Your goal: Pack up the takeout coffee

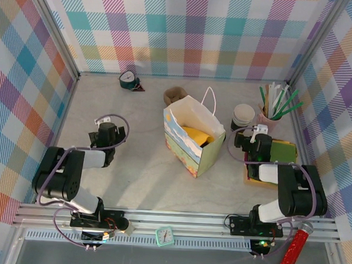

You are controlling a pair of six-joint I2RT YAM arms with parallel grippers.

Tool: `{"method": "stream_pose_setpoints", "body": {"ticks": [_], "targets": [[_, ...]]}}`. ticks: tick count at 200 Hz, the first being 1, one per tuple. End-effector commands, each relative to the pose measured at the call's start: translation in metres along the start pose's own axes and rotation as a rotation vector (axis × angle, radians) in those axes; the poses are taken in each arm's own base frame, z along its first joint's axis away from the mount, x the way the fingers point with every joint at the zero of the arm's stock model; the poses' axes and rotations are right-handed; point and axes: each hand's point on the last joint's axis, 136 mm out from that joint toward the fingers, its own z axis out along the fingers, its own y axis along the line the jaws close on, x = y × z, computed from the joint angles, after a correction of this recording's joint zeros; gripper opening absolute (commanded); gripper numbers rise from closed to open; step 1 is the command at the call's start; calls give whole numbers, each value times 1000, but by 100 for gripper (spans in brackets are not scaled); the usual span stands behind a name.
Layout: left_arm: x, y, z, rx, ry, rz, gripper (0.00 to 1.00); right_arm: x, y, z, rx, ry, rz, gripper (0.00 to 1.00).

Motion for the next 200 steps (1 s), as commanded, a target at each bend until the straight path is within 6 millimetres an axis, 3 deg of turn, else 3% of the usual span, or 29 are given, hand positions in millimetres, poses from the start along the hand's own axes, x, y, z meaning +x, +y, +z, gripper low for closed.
{"method": "stream_pose_setpoints", "body": {"ticks": [1,31,200], "targets": [[-32,-27,-3,158,-150,13,100,-24,14,4,-87,-126,-23,99],[-29,-29,-1,171,-169,19,100,-24,11,12,-91,-66,2,99],[-28,-29,-1,171,-162,19,100,-24,10,12,-90,-63,0,99]]}}
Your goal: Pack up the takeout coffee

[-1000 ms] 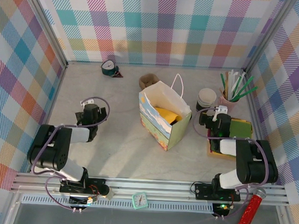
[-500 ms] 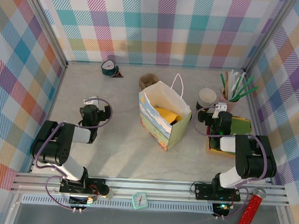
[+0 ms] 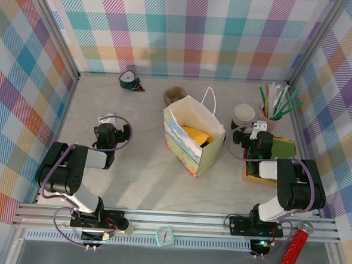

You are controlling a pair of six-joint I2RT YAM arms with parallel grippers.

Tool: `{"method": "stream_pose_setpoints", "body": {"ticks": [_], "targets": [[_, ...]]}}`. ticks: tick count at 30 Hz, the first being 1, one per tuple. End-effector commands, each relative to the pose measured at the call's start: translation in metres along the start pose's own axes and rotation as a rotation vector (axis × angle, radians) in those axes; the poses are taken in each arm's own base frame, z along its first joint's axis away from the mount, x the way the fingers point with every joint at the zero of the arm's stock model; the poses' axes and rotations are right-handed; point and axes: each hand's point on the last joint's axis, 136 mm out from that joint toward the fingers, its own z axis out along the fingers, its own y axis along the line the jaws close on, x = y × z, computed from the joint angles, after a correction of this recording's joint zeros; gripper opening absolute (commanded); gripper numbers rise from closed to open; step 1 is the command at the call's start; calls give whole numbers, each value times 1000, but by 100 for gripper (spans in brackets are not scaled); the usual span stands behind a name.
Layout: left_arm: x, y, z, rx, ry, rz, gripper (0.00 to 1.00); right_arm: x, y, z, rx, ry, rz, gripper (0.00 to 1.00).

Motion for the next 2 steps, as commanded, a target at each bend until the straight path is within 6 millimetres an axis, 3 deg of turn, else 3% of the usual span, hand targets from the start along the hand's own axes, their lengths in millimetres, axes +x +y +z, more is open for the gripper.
{"method": "stream_pose_setpoints", "body": {"ticks": [1,2], "targets": [[-6,1,0,9,-33,5,100,-10,2,3,-15,-25,1,99],[-6,1,0,7,-34,5,100,-10,1,3,-14,-24,0,99]]}}
